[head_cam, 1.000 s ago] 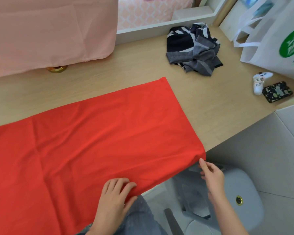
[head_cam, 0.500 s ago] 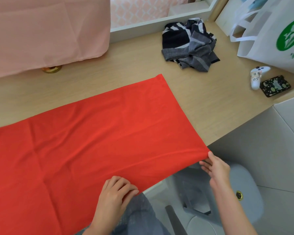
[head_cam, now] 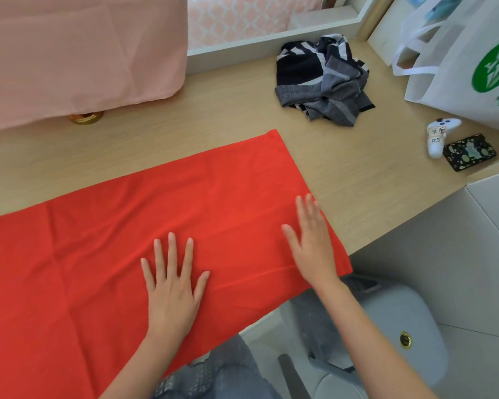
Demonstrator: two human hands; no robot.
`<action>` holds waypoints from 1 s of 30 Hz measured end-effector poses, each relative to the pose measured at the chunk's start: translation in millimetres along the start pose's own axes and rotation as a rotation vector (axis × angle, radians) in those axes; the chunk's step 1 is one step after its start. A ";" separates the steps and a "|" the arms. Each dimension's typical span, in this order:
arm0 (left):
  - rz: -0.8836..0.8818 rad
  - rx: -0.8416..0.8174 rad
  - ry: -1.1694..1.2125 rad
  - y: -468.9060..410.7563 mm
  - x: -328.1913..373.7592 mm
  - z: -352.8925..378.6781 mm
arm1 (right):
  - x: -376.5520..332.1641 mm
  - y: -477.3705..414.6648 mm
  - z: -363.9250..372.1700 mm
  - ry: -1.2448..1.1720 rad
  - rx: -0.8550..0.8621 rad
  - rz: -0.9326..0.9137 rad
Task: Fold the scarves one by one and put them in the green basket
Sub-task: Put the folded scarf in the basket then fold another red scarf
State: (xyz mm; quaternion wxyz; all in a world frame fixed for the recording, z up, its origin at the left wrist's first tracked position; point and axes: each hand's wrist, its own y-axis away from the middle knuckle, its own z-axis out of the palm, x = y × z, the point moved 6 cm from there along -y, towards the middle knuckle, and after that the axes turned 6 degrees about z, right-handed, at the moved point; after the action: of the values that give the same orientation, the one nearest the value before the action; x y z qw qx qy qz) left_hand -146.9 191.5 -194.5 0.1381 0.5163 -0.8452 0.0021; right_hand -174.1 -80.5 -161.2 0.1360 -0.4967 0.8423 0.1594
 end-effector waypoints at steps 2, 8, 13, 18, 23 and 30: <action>-0.011 -0.018 -0.024 -2.2 -2.5 5.6 | -5.2 -8.9 21.4 0.173 -0.068 -0.057; 0.054 0.018 -0.065 -4.7 8.1 7.4 | 21.8 -33.6 23.3 0.361 -0.076 -0.076; -0.023 0.122 -0.007 -29.9 9.8 -7.7 | 23.8 -48.9 17.1 0.362 -0.106 -0.074; -0.183 0.123 -0.013 -41.4 -22.0 -7.2 | 21.0 -65.0 6.9 0.304 -0.067 -0.083; -0.197 0.103 -0.050 -42.1 -22.9 0.0 | 30.4 -75.9 13.0 0.351 -0.081 -0.123; -0.207 0.130 -0.051 -41.6 -20.5 -4.4 | 34.3 -74.2 6.4 0.258 -0.056 -0.188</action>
State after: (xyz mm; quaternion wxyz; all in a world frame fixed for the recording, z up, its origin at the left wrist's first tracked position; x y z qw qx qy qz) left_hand -100.8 190.7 -200.9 0.0822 0.6084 -0.7888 0.0294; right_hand -124.4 -138.9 -190.2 0.0272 -0.5931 0.7979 0.1044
